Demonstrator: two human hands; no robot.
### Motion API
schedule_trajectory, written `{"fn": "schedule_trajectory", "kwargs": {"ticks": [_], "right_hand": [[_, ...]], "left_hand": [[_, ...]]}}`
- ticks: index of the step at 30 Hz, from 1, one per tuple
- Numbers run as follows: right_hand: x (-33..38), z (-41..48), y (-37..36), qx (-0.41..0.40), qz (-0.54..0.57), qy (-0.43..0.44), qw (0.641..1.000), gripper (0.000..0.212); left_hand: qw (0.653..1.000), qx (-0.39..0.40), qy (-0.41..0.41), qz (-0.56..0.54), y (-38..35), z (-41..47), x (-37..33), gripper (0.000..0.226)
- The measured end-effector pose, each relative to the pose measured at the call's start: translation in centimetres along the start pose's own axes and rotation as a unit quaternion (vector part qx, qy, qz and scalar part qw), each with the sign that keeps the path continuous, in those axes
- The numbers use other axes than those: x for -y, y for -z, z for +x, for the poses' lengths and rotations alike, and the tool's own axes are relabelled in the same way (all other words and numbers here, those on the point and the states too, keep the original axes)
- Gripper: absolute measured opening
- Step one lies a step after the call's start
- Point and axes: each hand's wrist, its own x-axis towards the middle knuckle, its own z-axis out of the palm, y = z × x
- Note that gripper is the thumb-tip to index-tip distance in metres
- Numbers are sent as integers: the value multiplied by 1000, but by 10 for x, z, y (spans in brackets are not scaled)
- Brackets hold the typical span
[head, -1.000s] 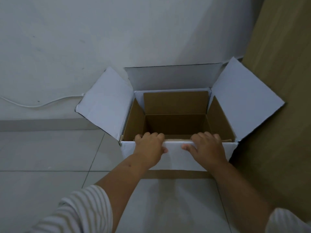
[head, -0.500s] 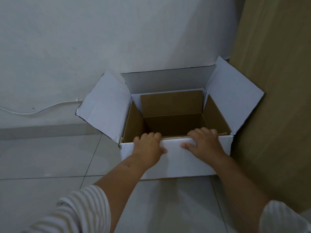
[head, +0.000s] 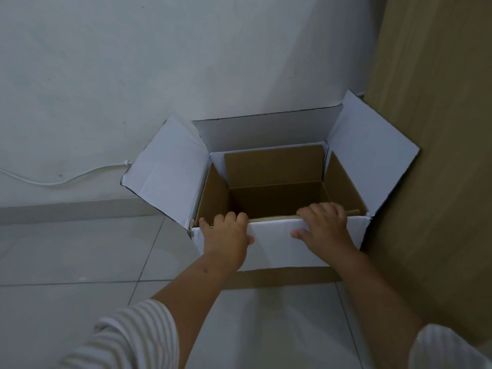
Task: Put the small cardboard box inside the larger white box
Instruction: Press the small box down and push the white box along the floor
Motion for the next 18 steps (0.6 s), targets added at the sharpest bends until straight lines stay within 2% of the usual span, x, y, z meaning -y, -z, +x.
{"fn": "schedule_trajectory", "kwargs": {"ticks": [5,11,18], "right_hand": [[-1,0,-2,-4,0,1,1000,37],[4,-7,7,29,-11,-3,1000,42],[22,-10,21,76,-6,-44,996,55]], "left_hand": [[1000,-2,-9,16,-1,-1,1,35],[1000,14,-16,3,6,-9,2,38],[998,22,-47,-44,18,-27,13,68]]}}
